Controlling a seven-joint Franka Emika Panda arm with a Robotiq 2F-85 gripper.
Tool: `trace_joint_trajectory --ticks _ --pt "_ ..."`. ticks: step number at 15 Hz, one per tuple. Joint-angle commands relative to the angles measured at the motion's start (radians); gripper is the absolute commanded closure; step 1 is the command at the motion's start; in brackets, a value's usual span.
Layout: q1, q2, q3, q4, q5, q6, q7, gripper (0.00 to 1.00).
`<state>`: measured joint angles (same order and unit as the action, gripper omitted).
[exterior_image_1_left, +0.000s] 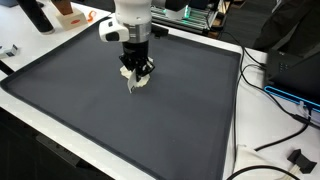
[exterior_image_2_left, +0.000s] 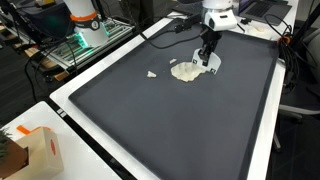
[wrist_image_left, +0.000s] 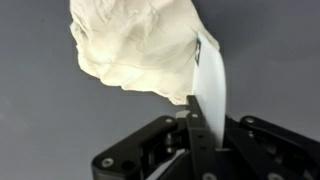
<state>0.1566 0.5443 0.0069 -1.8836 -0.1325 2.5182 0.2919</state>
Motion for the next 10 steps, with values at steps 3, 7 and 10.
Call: trace_joint_trajectory --ticks 3,7,10 --pt "-0.013 0.009 0.01 -0.046 0.053 0.058 -0.031 0.99" --pt "-0.009 -0.004 0.006 -0.089 0.071 0.082 -0.02 0.99" --pt "-0.011 -0.004 0.002 -0.115 0.074 0.091 -0.024 0.99"
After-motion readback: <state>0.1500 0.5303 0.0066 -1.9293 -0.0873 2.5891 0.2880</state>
